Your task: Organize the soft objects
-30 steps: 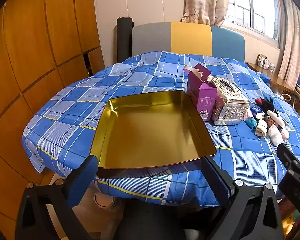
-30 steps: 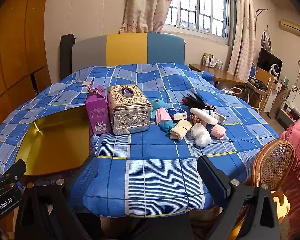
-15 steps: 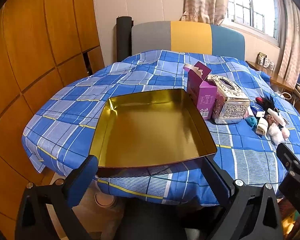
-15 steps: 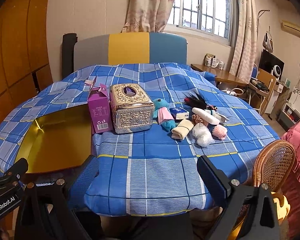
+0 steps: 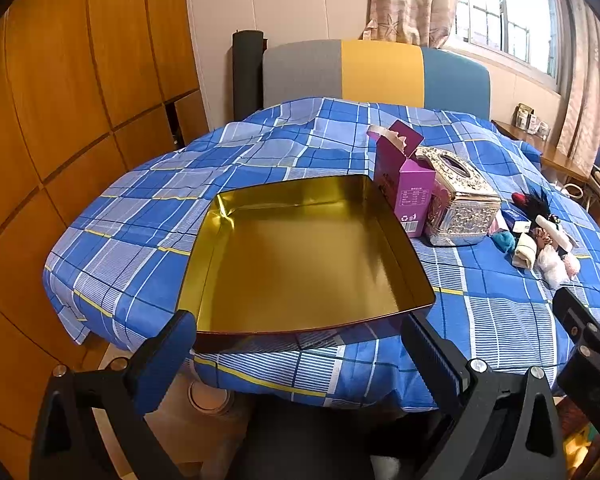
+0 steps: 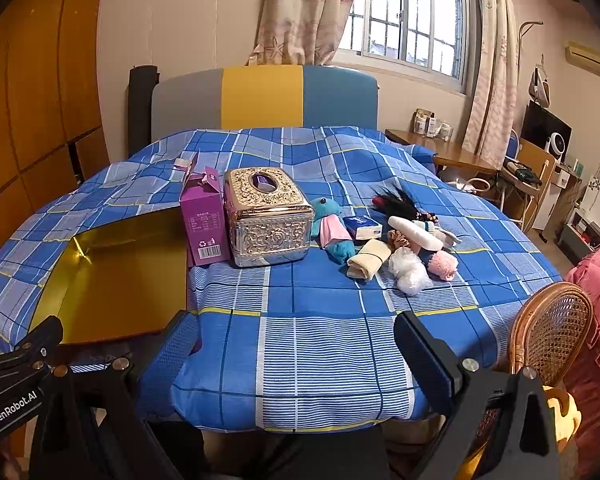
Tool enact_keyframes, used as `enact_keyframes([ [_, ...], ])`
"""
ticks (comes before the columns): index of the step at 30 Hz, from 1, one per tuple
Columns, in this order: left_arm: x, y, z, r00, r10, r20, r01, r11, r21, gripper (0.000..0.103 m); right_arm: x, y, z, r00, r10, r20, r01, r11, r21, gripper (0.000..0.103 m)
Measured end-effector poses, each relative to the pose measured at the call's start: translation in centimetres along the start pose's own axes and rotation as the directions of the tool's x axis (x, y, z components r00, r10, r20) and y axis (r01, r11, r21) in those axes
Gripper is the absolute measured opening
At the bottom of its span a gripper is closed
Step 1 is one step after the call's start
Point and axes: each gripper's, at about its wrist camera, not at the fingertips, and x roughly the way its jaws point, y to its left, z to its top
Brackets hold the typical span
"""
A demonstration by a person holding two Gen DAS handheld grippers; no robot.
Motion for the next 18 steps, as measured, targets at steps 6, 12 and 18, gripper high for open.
enact_keyframes([
  [6,-0.16,-0.22,-0.07,1.0,0.003,0.01,-0.003,1.0,0.009,0.103,0.14,0.08,-0.07,1.0,0.001,-0.007,-0.001,1.0,-0.003,0.101],
  [12,-0.13,-0.28,-0.06,1.0,0.002,0.007,-0.002,1.0,0.011,0.103,0.35,0.12,-0.15,1.0,0.012,-0.016,-0.012,1.0,-0.002,0.101],
  [18,0.02,-0.34,-0.07,1.0,0.004,0.002,-0.004,1.0,0.015,0.103,0.45,0.05,-0.22,1.0,0.013,-0.02,-0.013,1.0,-0.001,0.101],
])
